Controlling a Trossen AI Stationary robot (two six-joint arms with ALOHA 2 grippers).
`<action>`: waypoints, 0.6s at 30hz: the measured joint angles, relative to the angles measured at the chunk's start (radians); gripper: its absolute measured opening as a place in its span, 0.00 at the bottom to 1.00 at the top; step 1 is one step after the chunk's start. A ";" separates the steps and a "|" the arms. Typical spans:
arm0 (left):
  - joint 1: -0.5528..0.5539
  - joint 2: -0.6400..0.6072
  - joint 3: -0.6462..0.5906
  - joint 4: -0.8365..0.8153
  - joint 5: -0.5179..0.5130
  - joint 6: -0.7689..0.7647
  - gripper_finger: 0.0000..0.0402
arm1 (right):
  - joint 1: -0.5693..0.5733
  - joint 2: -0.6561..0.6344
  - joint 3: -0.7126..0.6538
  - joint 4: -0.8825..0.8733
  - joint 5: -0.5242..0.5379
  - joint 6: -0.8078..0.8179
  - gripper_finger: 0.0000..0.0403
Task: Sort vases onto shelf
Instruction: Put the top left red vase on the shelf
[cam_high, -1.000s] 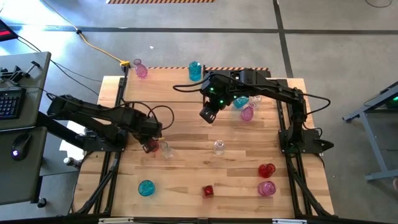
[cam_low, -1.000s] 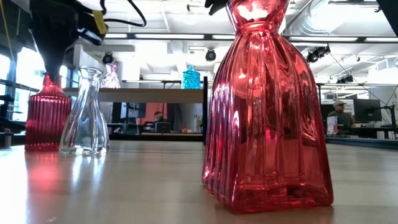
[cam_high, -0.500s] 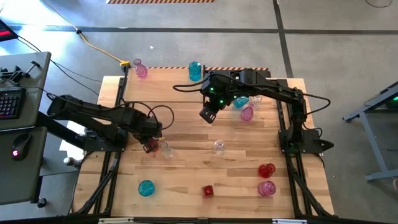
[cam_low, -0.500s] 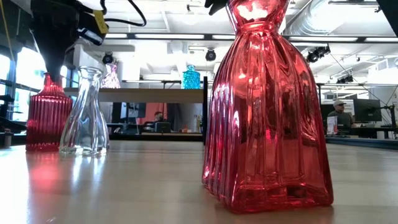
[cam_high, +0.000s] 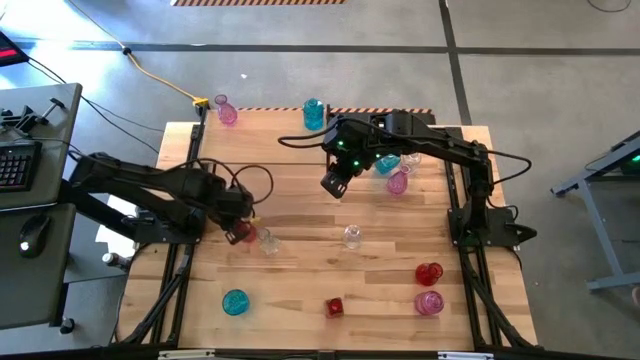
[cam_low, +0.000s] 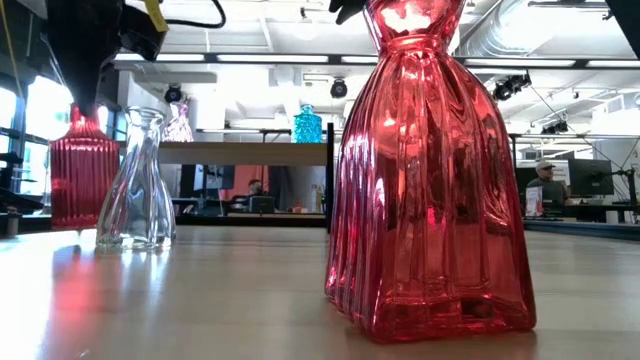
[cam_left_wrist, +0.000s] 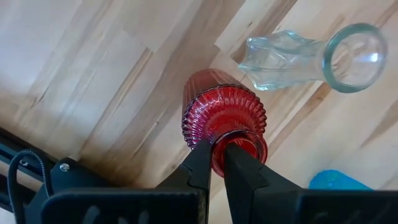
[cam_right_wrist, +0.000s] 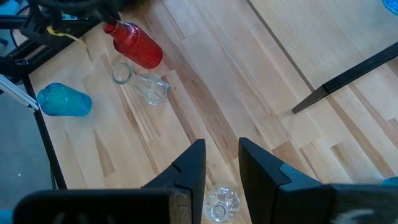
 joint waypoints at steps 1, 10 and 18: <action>0.000 -0.008 0.000 0.000 0.000 0.000 0.04 | 0.000 0.000 0.000 0.000 0.000 0.000 0.19; 0.000 -0.082 0.001 -0.002 0.026 -0.024 0.04 | 0.000 0.000 0.000 0.001 0.001 0.001 0.19; 0.000 -0.137 0.088 -0.009 0.026 -0.035 0.04 | 0.000 0.000 0.000 0.010 0.001 0.001 0.19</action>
